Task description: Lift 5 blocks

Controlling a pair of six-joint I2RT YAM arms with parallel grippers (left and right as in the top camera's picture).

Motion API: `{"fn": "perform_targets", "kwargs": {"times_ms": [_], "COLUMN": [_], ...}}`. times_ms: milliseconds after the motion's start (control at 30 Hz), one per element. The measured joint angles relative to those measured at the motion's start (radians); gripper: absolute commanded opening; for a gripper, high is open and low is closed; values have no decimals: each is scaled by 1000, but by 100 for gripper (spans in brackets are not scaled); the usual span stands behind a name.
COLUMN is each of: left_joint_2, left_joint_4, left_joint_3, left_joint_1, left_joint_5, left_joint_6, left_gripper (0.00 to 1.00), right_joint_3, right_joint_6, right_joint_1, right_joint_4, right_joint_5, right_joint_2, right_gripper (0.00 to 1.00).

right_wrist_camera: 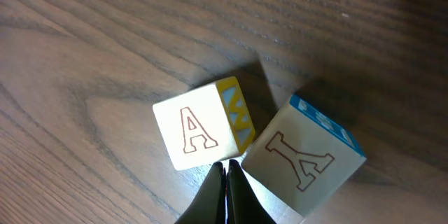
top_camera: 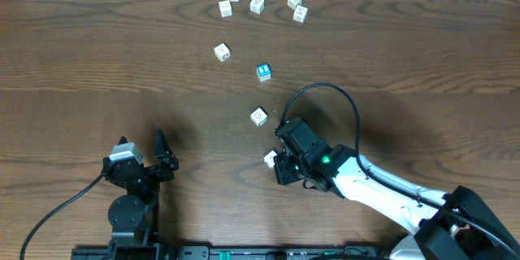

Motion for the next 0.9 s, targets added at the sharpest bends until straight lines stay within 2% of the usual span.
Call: {"fn": "perform_targets", "kwargs": {"times_ms": [433,667,900], "left_joint_2": [0,0,0], "left_joint_4": [0,0,0], "left_joint_3": [0,0,0], "left_joint_1": [0,0,0], "left_joint_5": [0,0,0], "left_joint_6": [0,0,0], "left_gripper": [79,79,79], "right_joint_3": [-1,-2,-2], "right_joint_6": [3,-11,-87], "right_joint_1": [100,100,99], "right_joint_4": [-104,-49,61], "right_joint_5": [5,10,-31], "right_joint_2": [0,0,0], "right_gripper": [1,1,1]}}
